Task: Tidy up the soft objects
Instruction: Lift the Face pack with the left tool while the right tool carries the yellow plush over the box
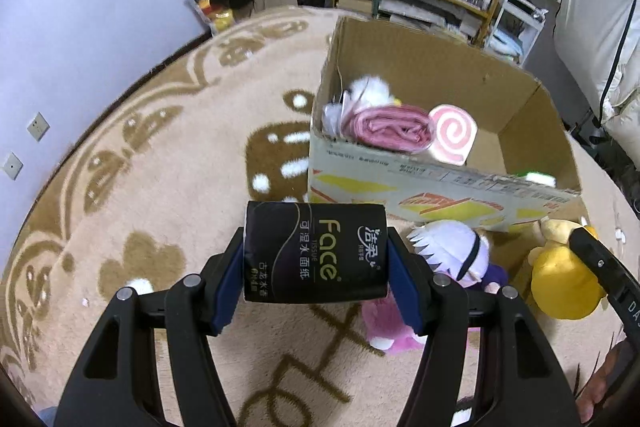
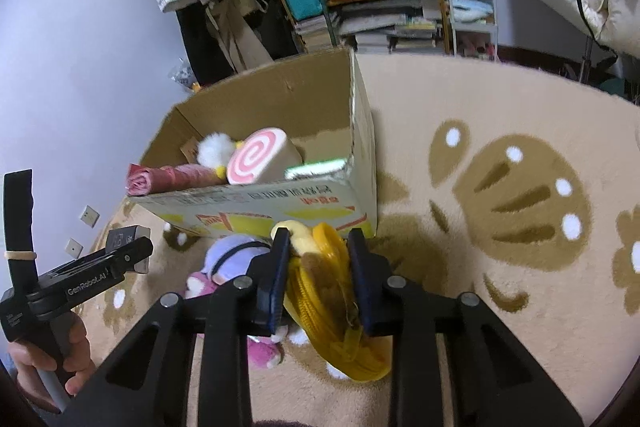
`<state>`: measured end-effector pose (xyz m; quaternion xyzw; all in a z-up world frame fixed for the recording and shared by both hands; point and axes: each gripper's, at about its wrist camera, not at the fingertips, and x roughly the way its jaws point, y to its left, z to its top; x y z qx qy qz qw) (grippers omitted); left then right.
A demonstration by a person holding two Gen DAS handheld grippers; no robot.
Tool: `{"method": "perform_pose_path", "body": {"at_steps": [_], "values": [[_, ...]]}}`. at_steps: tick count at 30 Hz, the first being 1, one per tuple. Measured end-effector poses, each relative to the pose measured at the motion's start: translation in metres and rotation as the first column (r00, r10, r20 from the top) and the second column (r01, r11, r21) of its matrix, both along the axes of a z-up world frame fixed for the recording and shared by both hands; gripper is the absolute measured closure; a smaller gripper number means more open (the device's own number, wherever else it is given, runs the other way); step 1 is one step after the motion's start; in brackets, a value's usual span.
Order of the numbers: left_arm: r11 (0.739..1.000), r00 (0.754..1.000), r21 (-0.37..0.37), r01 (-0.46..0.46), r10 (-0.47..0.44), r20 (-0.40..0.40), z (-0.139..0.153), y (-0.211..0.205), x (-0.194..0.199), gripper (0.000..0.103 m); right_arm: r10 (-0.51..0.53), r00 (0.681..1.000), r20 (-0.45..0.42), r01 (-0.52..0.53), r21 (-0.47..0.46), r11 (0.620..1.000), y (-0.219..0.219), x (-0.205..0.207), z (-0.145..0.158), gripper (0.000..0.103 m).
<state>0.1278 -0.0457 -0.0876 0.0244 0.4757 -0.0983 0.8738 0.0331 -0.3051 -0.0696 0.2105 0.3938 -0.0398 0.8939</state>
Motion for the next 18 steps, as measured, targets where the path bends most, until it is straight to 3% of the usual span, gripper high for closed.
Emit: {"method": "perform_pose_path", "body": {"at_steps": [10, 18], "values": [[0.999, 0.989, -0.038, 0.011, -0.005, 0.146, 0.042, 0.004, -0.015, 0.040, 0.029, 0.987, 0.160, -0.022, -0.047, 0.999, 0.011, -0.018, 0.053, 0.073], [0.998, 0.965, -0.034, 0.048, -0.038, 0.258, 0.076, -0.011, -0.015, 0.040, 0.026, 0.969, 0.244, -0.012, -0.056, 0.998, 0.006, -0.010, 0.074, 0.073]]}}
